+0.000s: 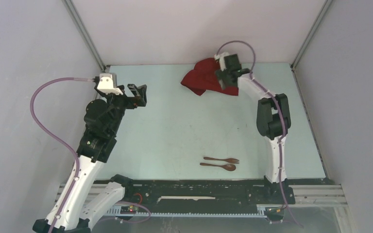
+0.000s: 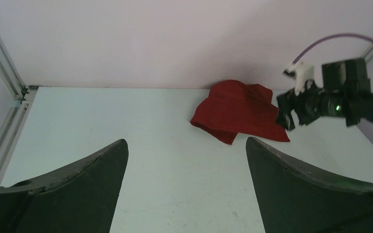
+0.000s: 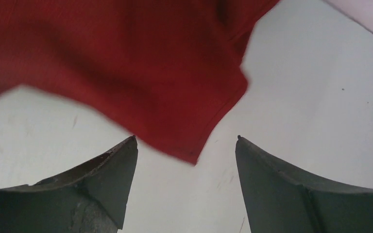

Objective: Fold the napkin into a case and place the utensils inside
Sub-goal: Pick up the crumpled napkin from the center of the board.

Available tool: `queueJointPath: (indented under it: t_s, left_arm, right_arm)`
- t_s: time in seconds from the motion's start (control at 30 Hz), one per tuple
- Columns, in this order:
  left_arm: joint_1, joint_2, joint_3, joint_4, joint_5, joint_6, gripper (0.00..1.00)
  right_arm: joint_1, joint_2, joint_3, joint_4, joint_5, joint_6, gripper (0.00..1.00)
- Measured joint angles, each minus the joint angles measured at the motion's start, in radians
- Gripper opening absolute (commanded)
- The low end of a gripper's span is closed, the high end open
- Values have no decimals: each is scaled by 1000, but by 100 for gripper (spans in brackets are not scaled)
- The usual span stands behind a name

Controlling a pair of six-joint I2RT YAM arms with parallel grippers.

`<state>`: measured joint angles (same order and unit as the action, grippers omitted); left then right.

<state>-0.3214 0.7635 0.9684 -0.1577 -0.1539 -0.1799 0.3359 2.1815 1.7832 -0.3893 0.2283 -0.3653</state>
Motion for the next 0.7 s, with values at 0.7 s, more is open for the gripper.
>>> queueJointPath:
  t_s: [0.7]
  left_arm:
    - [4,35,0,16,87,-33,99]
  right_arm:
    - [-151,322,491,-470,-128,366,66]
